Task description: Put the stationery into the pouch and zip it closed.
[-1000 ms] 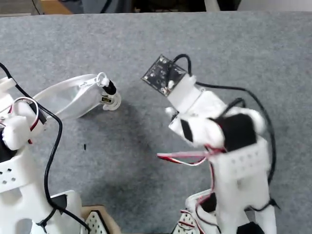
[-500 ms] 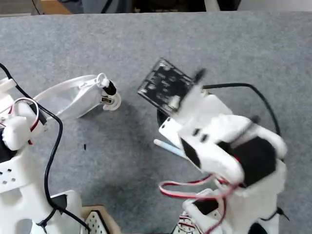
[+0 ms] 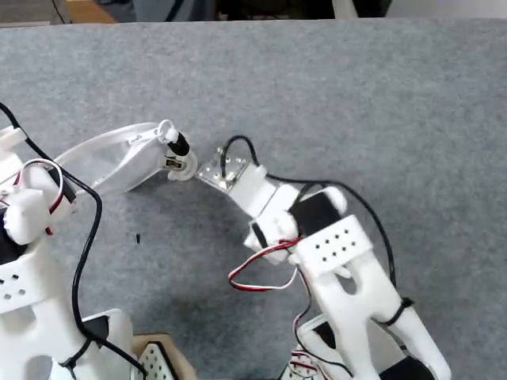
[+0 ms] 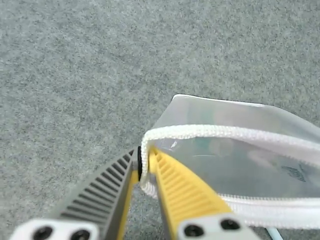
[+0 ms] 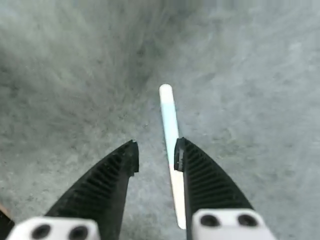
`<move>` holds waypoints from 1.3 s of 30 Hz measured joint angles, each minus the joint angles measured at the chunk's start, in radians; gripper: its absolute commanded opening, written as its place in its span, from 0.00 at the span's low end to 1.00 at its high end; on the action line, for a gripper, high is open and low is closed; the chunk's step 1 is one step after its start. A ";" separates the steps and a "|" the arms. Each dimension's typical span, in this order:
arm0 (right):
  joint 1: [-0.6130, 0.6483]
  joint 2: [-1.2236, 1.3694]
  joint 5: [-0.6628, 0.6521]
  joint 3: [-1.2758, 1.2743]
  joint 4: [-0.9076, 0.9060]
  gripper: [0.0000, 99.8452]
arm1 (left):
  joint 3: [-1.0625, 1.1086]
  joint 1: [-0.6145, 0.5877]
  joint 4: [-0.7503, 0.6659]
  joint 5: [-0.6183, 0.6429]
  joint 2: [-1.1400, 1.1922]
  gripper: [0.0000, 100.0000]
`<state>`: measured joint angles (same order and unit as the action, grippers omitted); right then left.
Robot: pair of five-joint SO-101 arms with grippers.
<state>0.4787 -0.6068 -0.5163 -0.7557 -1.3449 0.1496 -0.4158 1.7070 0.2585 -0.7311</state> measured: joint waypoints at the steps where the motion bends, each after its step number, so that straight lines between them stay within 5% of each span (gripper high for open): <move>1: 0.000 0.028 0.000 -0.018 0.023 0.13 | 0.000 0.000 0.000 0.000 0.000 0.03; 17: 0.002 0.511 0.002 0.052 0.236 0.13 | 0.000 0.000 0.000 0.000 0.000 0.03; 39: -0.084 0.540 -0.037 0.087 0.270 0.13 | 0.000 0.000 0.000 0.000 0.000 0.03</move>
<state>0.3943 -0.0667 -0.5531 -0.6682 -1.0748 0.1496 -0.4158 1.7070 0.2585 -0.7311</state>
